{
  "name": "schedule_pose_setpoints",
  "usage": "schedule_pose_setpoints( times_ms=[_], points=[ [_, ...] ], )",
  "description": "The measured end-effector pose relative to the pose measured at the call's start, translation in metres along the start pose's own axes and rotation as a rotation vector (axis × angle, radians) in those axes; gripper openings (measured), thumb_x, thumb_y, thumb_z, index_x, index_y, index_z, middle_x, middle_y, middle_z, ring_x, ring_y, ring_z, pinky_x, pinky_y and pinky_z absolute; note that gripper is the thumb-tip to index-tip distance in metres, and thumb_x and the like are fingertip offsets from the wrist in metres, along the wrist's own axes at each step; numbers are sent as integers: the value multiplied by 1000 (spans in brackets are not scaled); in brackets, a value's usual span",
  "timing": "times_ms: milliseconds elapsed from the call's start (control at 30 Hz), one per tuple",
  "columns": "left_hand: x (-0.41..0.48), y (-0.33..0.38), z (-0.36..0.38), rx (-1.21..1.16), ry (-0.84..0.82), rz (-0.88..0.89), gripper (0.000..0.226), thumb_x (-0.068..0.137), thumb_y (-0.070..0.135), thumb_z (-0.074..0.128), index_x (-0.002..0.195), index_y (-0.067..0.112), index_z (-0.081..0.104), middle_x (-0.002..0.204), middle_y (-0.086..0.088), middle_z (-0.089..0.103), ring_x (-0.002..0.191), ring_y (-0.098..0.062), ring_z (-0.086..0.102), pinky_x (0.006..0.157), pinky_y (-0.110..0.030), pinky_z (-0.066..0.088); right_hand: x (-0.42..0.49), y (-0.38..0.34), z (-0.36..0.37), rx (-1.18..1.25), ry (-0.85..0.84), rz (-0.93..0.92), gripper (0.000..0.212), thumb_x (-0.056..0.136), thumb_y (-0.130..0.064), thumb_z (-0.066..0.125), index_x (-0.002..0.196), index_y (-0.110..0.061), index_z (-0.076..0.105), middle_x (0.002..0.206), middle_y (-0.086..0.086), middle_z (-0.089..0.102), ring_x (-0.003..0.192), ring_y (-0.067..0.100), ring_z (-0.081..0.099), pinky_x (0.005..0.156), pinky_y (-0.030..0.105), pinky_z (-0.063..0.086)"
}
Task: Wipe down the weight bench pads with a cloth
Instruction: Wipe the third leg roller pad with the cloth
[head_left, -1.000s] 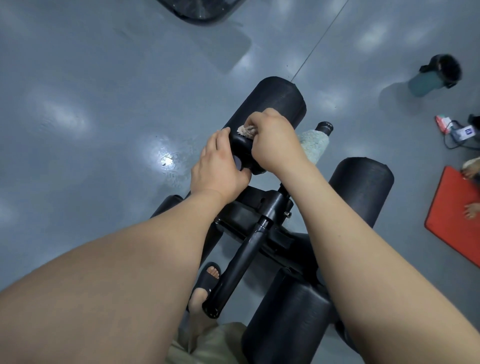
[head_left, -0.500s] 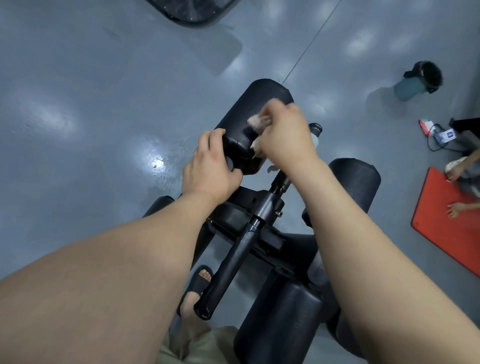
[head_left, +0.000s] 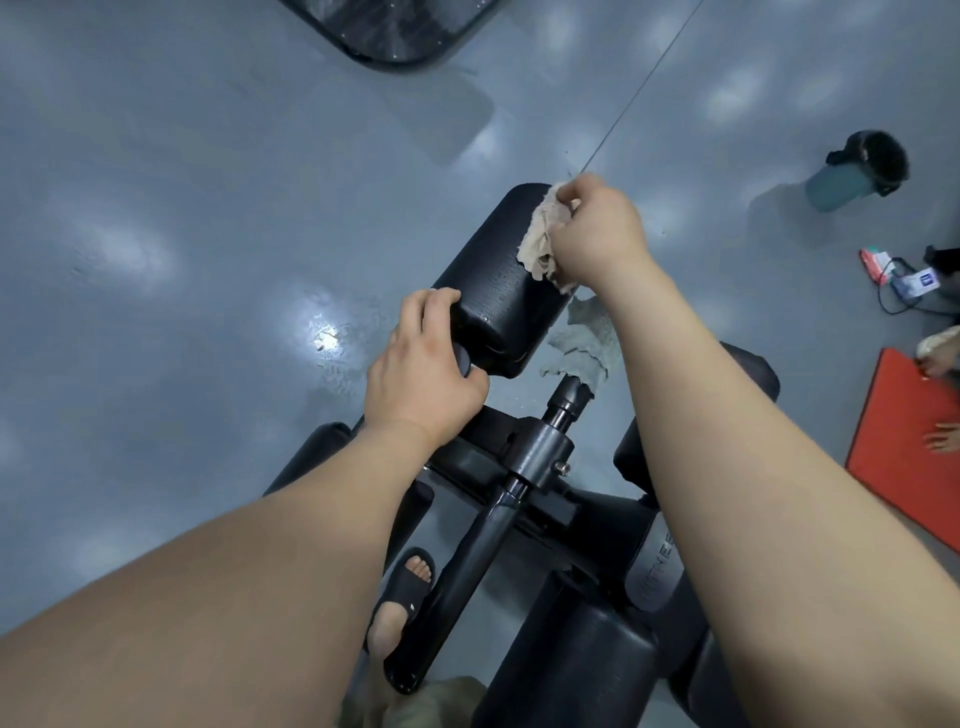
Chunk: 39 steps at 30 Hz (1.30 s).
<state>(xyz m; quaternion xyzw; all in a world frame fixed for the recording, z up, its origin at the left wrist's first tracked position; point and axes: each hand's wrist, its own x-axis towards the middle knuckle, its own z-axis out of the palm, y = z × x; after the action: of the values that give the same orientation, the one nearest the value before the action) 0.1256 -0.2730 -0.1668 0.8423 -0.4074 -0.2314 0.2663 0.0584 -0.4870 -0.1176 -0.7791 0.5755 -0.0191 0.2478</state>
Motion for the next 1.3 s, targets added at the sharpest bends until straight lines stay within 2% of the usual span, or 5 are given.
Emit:
schedule_pose_setpoints(
  times_ms=[267,500,900,1033,1300],
  points=[
    [0,0,1,10,-16,-23,78,78,37,68,147,28,32,143,11,29,105,-23,58,85,-38,47,17,2,2,61,145,65,33,88,-10,34,108,-16,61,115,8,42,105,36,55,90,36,50],
    [2,-1,1,0,-51,-63,77,80,40,67,147,36,29,152,9,29,110,-26,60,95,-45,49,20,2,9,-66,53,-137,29,98,-33,48,116,-20,66,122,13,55,122,30,44,107,29,28],
    [2,-2,2,17,-41,-26,74,79,38,66,144,35,31,147,10,31,100,-24,61,86,-42,52,25,-6,13,-163,70,-158,20,95,-16,48,99,-16,67,86,5,62,90,34,56,66,33,39],
    [1,-2,1,3,-37,-24,72,79,37,66,142,35,31,145,10,32,99,-24,60,84,-41,51,14,-8,18,-300,92,-256,32,94,-12,44,114,-17,68,111,11,69,102,40,59,81,37,48],
    [1,-1,0,-9,-25,-22,71,77,34,67,140,36,34,139,12,33,94,-22,59,78,-35,47,-23,-9,20,-398,44,-289,40,90,-2,46,123,-16,64,116,14,63,105,34,57,70,32,30]
  ],
)
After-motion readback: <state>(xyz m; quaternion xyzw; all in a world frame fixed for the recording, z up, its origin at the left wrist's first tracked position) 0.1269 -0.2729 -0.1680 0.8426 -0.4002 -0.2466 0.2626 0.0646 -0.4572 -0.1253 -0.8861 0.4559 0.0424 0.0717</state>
